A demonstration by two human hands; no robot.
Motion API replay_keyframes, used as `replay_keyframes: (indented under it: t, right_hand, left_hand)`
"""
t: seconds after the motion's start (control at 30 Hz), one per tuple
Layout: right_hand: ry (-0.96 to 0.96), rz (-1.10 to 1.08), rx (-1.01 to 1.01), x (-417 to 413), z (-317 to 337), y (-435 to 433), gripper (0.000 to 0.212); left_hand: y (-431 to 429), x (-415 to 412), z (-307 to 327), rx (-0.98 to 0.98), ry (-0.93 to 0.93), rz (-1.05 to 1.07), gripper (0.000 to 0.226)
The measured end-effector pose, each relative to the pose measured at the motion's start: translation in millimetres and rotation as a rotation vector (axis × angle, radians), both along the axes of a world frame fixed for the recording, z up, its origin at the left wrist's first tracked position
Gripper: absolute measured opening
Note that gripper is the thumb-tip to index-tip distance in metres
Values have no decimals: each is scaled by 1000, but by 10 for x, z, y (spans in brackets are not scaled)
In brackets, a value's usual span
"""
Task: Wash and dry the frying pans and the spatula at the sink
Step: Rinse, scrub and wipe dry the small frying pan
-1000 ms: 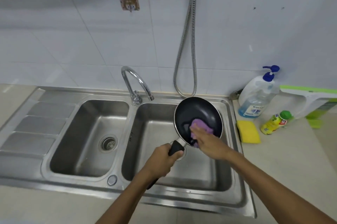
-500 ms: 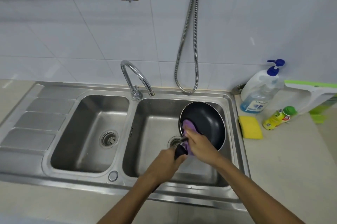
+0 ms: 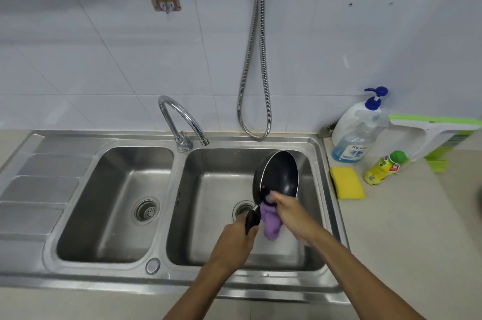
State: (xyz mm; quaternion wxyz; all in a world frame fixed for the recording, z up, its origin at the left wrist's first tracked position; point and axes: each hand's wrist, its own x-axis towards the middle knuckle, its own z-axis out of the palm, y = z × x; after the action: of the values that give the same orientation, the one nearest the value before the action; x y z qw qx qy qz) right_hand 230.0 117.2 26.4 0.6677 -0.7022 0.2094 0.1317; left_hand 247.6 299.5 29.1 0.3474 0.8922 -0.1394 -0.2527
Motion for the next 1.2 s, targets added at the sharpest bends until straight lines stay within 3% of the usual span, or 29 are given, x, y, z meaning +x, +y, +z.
replay_keyframes:
  t: [0.07, 0.17, 0.3, 0.4, 0.47, 0.5, 0.57, 0.67, 0.77, 0.83, 0.97, 1.03, 1.1, 1.2]
  right_hand:
    - [-56, -190, 181, 17, 126, -84, 37]
    - [-267, -333, 76, 9, 355, -230, 30]
    - [-522, -95, -561, 54, 543, -222, 48]
    - [-574, 369, -1130, 241, 376, -80, 52]
    - [-607, 458, -1360, 497, 338, 39, 36]
    - [-556, 436, -1344, 658, 360, 51, 25]
    - [-349, 394, -1250, 997, 389, -116, 34]
    - [-42, 287, -939, 1120, 315, -644, 35]
    - [-93, 34, -817, 713, 117, -772, 24]
    - [-251, -26, -830, 347, -69, -484, 24]
    - [-637, 313, -986, 95, -208, 43, 39]
    - [-603, 429, -1050, 350, -255, -60, 41]
    - [-439, 431, -1009, 619, -265, -304, 33]
    - [-258, 149, -917, 738, -184, -673, 29]
  left_hand:
    - [-12, 12, -38, 102, -118, -25, 26]
    - [-13, 17, -51, 317, -339, -57, 39]
    - [9, 44, -20, 384, -564, -58, 71]
    - [13, 90, 71, 312, -654, -44, 44]
    - [13, 61, 145, 303, -697, -82, 32]
    - [22, 37, 165, 313, -696, -99, 33]
    - [65, 3, 169, 347, -663, -122, 37]
    - [185, 35, 156, 353, -596, -120, 38]
    - [268, 76, 141, 356, -481, -61, 26]
    - [244, 86, 93, 336, -455, -19, 20]
    - [128, 7, 42, 336, -431, -99, 24]
    - [96, -61, 54, 300, -407, -107, 27]
    - [112, -59, 78, 263, -363, -62, 30]
    - [243, 44, 94, 212, -265, 25, 34]
